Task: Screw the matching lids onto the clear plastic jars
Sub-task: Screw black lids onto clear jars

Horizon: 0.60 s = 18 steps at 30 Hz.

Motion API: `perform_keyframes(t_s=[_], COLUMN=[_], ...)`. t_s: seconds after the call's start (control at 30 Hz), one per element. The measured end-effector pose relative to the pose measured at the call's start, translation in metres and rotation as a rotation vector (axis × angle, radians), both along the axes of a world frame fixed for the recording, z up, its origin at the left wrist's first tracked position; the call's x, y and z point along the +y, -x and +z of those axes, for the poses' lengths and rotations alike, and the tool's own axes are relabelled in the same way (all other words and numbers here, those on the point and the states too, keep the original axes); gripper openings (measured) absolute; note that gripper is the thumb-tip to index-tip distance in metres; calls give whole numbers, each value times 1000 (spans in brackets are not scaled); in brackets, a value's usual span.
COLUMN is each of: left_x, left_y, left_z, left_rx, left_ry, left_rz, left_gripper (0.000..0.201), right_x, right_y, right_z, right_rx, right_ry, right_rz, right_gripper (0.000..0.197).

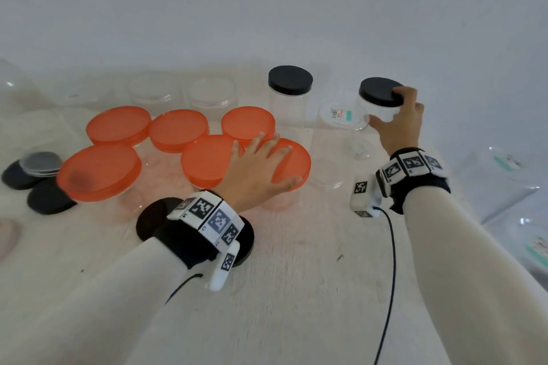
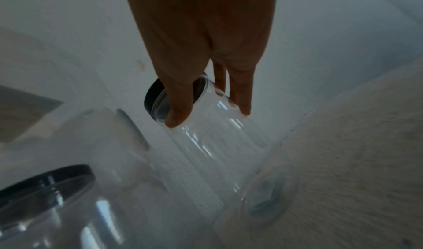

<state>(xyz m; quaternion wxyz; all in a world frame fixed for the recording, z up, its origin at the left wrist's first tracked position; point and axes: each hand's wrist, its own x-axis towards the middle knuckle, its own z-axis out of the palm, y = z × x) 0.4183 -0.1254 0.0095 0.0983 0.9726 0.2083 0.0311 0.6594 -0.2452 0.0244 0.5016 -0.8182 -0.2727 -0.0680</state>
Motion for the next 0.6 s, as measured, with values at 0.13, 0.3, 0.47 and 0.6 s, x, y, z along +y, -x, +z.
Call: perform_keyframes(t_s=[0.13,0.3,0.47,0.6], left_x=[1,1,0,-1], left_y=[-1,0,0,1], left_z=[-1,-2,-1,1], left_rx=[5,0,5,13], left_ry=[2,8,5,4], left_rz=[-8,-14,-17,-7], left_gripper=[92,101,100,80], right_x=[0,-2,-3,-4], right_y=[-3,-3,0,12], right_z=[0,0,12,35], right_rx=[-3,6,19,-56], right_ry=[11,32,93,75], right_rz=[12,14,-59,-161], right_gripper=[68,69,57,45])
